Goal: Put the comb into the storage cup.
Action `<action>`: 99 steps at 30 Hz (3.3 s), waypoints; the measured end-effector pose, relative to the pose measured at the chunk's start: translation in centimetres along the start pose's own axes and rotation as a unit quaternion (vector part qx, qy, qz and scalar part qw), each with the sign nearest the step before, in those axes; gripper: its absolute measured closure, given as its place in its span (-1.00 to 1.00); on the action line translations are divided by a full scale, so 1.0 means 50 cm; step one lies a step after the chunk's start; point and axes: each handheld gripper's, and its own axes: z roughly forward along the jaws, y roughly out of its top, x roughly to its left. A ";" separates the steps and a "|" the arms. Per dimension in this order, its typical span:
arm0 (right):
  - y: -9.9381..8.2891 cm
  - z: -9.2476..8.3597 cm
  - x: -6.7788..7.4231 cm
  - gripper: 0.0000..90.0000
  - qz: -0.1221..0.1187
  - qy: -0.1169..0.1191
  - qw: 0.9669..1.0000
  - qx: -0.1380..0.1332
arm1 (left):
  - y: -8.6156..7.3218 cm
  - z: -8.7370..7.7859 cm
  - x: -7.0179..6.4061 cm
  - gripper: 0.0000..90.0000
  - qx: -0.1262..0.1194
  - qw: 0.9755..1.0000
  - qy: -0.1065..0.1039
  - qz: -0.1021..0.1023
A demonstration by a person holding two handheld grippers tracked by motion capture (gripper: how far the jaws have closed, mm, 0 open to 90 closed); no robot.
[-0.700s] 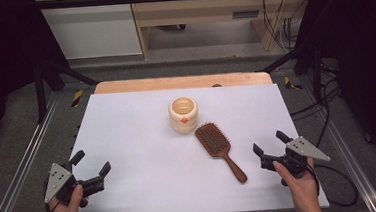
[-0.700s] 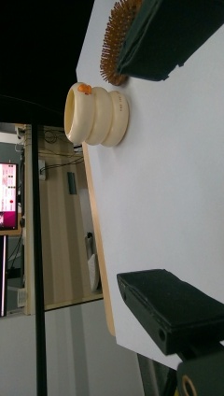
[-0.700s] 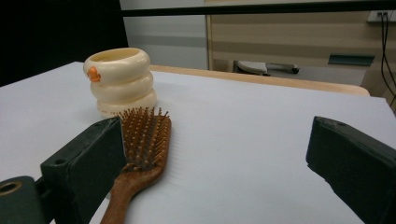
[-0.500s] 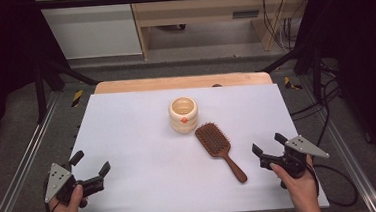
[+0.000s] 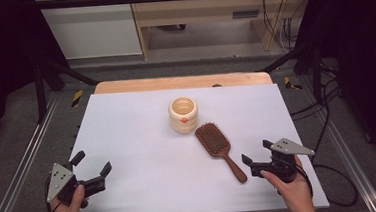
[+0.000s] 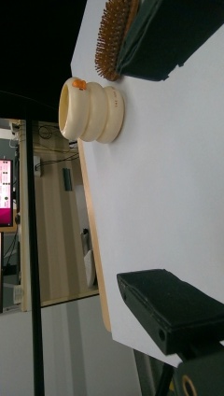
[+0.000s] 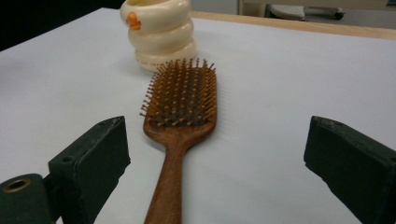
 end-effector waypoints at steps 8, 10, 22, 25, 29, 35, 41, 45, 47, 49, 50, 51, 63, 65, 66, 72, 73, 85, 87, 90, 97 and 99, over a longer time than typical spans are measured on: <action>0.012 0.023 0.040 -0.84 -0.016 0.014 0.999 0.041 | -0.003 -0.004 -0.003 -0.95 0.003 1.000 -0.002 0.003; 0.012 0.031 0.049 -0.86 -0.021 0.015 0.998 0.058 | -0.003 -0.005 -0.003 -0.95 0.002 1.000 -0.002 0.003; 0.020 0.080 0.088 -0.81 -0.040 0.014 0.986 0.158 | -0.005 -0.007 -0.006 -0.95 0.003 1.000 -0.007 0.008; 0.027 0.100 0.095 -0.80 -0.046 0.004 0.981 0.186 | -0.004 -0.003 -0.006 -0.95 0.004 1.000 -0.009 0.011; 0.032 0.116 0.098 -0.79 -0.047 0.002 0.977 0.208 | -0.004 -0.002 -0.008 -0.95 0.005 1.000 -0.010 0.011; 0.032 0.139 0.099 -0.78 -0.056 -0.002 0.969 0.241 | -0.005 -0.002 -0.011 -0.95 0.007 1.000 -0.012 0.016; 0.037 0.151 0.098 -0.79 -0.049 -0.001 0.966 0.252 | -0.005 -0.001 -0.012 -0.95 0.008 1.000 -0.013 0.016; 0.041 0.159 0.093 -0.82 -0.042 0.000 0.965 0.259 | -0.005 0.002 -0.013 -0.95 0.010 1.000 -0.015 0.018; 0.042 0.161 0.091 -0.85 -0.039 0.004 0.965 0.258 | -0.006 0.002 -0.013 -0.95 0.011 1.000 -0.015 0.018; 0.043 0.164 0.089 -0.85 -0.037 0.005 0.965 0.259 | -0.005 0.001 -0.013 -0.95 0.010 1.000 -0.015 0.018; 0.043 0.166 0.088 -0.85 -0.037 0.004 0.965 0.260 | -0.005 0.000 -0.013 -0.95 0.010 1.000 -0.015 0.019; 0.044 0.168 0.087 -0.85 -0.036 0.004 0.965 0.260 | -0.005 0.000 -0.013 -0.95 0.010 1.000 -0.014 0.019; 0.042 0.190 0.077 -0.83 -0.027 -0.001 0.962 0.273 | -0.005 0.006 -0.015 -0.95 0.012 1.000 -0.017 0.020; 0.042 0.192 0.077 -0.81 -0.027 -0.003 0.962 0.270 | -0.006 0.006 -0.017 -0.95 0.013 0.999 -0.017 0.024; 0.042 0.193 0.078 -0.80 -0.021 -0.003 0.962 0.272 | -0.006 0.005 -0.017 -0.95 0.013 0.999 -0.017 0.026; 0.040 0.200 0.077 -0.59 -0.025 -0.002 0.960 0.277 | -0.006 0.004 -0.016 -0.95 0.012 0.999 -0.016 0.026; 0.040 0.200 0.077 -0.51 -0.023 -0.004 0.960 0.279 | -0.006 0.004 -0.016 -0.95 0.013 0.999 -0.017 0.026; 0.037 0.196 0.068 0.04 -0.023 -0.003 0.957 0.289 | -0.006 0.009 -0.019 -0.95 0.016 0.999 -0.020 0.030; 0.036 0.195 0.068 0.11 -0.021 -0.003 0.957 0.290 | -0.006 0.008 -0.018 -0.95 0.016 0.999 -0.019 0.030; 0.036 0.196 0.068 0.19 -0.023 -0.001 0.956 0.292 | -0.006 0.006 -0.018 -0.95 0.015 0.999 -0.018 0.031; 0.032 0.200 0.071 0.28 -0.026 0.001 0.953 0.301 | -0.005 0.007 -0.019 -0.95 0.015 0.999 -0.020 0.032; 0.031 0.200 0.072 0.30 -0.027 0.000 0.953 0.303 | -0.004 0.007 -0.020 -0.95 0.014 0.999 -0.019 0.032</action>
